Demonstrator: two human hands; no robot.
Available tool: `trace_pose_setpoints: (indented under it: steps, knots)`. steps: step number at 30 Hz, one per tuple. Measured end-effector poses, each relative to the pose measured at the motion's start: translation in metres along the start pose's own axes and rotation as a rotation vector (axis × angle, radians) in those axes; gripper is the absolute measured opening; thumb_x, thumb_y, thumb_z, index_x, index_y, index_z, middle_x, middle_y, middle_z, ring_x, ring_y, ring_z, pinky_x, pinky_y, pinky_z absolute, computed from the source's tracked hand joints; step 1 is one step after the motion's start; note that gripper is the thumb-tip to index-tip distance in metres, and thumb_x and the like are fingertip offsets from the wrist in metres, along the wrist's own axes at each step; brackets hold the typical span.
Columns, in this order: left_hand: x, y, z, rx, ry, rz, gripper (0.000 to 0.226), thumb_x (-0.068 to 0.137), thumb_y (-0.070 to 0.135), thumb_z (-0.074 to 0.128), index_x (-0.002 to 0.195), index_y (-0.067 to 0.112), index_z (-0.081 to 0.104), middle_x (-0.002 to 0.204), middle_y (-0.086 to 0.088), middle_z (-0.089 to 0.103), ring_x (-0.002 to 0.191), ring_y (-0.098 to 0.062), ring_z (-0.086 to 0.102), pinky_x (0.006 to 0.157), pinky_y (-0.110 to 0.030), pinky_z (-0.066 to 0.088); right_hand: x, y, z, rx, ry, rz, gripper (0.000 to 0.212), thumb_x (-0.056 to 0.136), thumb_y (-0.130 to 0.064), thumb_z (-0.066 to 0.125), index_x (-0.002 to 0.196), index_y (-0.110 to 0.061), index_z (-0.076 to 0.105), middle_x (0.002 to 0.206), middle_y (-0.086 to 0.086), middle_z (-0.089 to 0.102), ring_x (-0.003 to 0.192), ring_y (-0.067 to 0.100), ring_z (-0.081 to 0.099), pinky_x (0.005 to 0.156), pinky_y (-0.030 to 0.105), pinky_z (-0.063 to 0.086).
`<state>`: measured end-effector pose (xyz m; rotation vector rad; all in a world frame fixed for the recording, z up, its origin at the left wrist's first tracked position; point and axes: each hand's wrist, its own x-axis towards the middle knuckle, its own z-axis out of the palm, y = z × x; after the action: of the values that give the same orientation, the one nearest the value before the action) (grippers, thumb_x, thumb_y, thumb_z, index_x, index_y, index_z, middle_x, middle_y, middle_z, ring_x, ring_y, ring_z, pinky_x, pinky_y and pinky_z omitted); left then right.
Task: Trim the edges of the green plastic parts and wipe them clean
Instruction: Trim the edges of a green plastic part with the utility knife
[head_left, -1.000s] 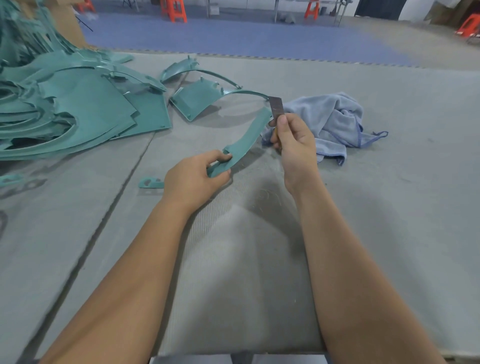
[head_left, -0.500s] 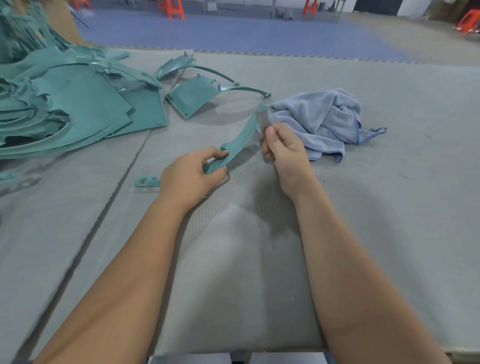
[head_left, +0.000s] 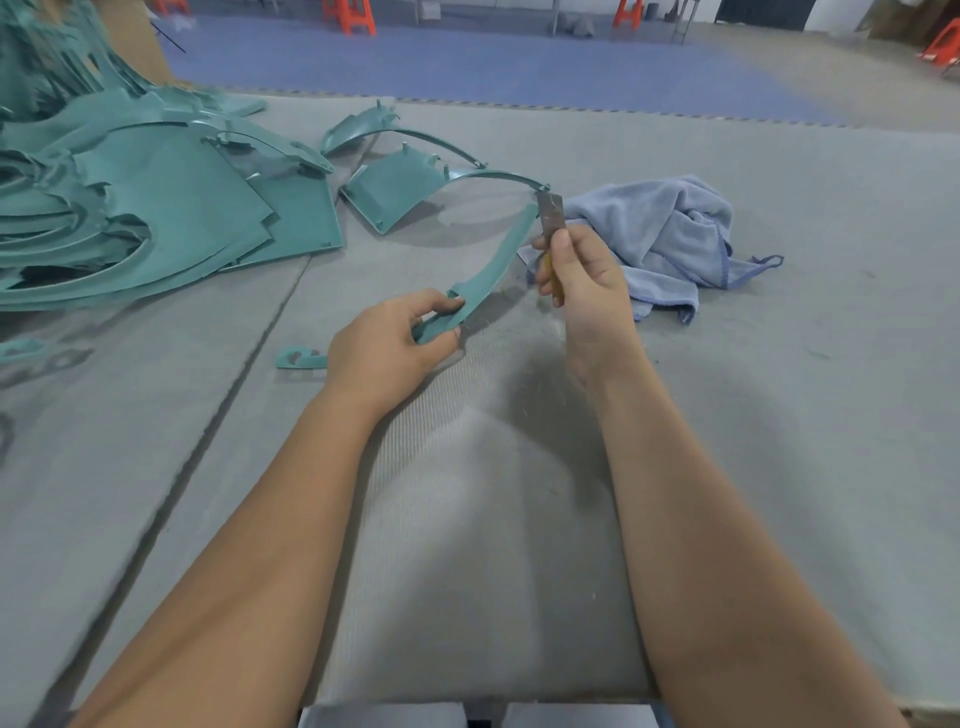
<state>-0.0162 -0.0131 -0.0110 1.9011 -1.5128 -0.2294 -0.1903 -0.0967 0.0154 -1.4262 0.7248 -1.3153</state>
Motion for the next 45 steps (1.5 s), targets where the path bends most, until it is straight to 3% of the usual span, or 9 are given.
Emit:
trace_pose_setpoints:
  steps: [8,14,21,26,30,35,39,41,45]
  knots:
    - [0.001,0.001,0.000,0.027,-0.015,0.007,0.023,0.085,0.045,0.061,0.107,0.051,0.062,0.091,0.015,0.066,0.073,-0.009,0.055,0.051,-0.026,0.032,0.000,0.004,0.003,-0.050,-0.031,-0.019,0.025,0.102,-0.020,0.044,0.084,-0.021,0.061,0.066,-0.005,0.048,0.063,0.006,0.043,0.062,0.018,0.037]
    - [0.000,0.001,-0.001,0.035,-0.012,-0.009,0.024,0.085,0.044,0.063,0.107,0.051,0.063,0.073,0.022,0.057,0.064,0.001,0.050,0.050,-0.025,0.027,-0.002,0.012,0.000,0.030,-0.069,0.018,0.020,0.098,-0.027,0.046,0.084,-0.019,0.059,0.064,-0.006,0.049,0.059,0.005,0.041,0.057,0.016,0.034]
    - [0.000,0.002,0.000,0.033,-0.014,0.008,0.025,0.085,0.044,0.064,0.108,0.051,0.063,0.069,0.023,0.054,0.059,-0.001,0.048,0.049,-0.025,0.026,0.000,0.018,-0.006,0.025,-0.119,0.038,0.021,0.097,-0.030,0.047,0.083,-0.020,0.058,0.064,-0.007,0.050,0.058,0.007,0.040,0.057,0.020,0.032]
    - [-0.001,0.001,-0.001,0.030,-0.023,0.021,0.025,0.086,0.044,0.063,0.109,0.051,0.062,0.074,0.020,0.058,0.062,-0.003,0.050,0.050,-0.026,0.026,-0.001,0.018,-0.008,0.020,-0.127,0.032,0.022,0.100,-0.024,0.045,0.082,-0.018,0.056,0.063,-0.005,0.048,0.059,0.007,0.040,0.058,0.018,0.035]
    - [0.000,-0.001,-0.001,-0.027,0.001,0.015,0.022,0.085,0.046,0.060,0.107,0.050,0.063,0.081,0.015,0.065,0.071,-0.008,0.057,0.055,-0.026,0.036,-0.006,0.016,-0.001,-0.121,-0.217,0.042,0.025,0.102,-0.011,0.045,0.080,-0.017,0.056,0.064,-0.001,0.044,0.060,0.007,0.039,0.060,0.020,0.034]
    - [0.001,0.000,0.000,-0.064,0.036,0.015,0.023,0.084,0.047,0.057,0.106,0.048,0.063,0.082,0.017,0.067,0.075,-0.011,0.059,0.059,-0.027,0.040,-0.010,0.013,0.008,-0.262,-0.332,0.026,0.030,0.100,-0.001,0.047,0.078,-0.019,0.058,0.056,-0.015,0.050,0.053,-0.002,0.040,0.057,0.012,0.036]
    - [0.000,0.000,0.000,-0.043,0.077,0.024,0.023,0.088,0.047,0.056,0.110,0.048,0.063,0.081,0.024,0.063,0.076,-0.005,0.057,0.056,-0.021,0.035,-0.010,0.011,0.002,-0.071,-0.196,0.091,0.024,0.101,-0.016,0.050,0.081,-0.015,0.063,0.056,0.003,0.052,0.049,0.013,0.044,0.051,0.026,0.037]
    - [-0.001,0.001,0.000,-0.011,0.099,0.044,0.022,0.090,0.049,0.053,0.111,0.048,0.062,0.076,0.023,0.061,0.070,-0.003,0.054,0.053,-0.021,0.033,-0.009,0.009,-0.002,0.055,-0.105,0.103,0.022,0.100,-0.025,0.051,0.086,-0.014,0.064,0.056,0.007,0.059,0.042,0.016,0.046,0.045,0.024,0.038]
    - [-0.005,0.005,-0.002,0.047,0.120,0.100,0.023,0.094,0.052,0.047,0.111,0.044,0.061,0.062,0.022,0.054,0.059,0.004,0.048,0.049,-0.022,0.028,-0.010,0.006,0.001,0.103,-0.045,0.093,0.029,0.096,-0.035,0.049,0.085,-0.017,0.067,0.049,-0.002,0.045,0.042,0.009,0.036,0.044,0.023,0.025]
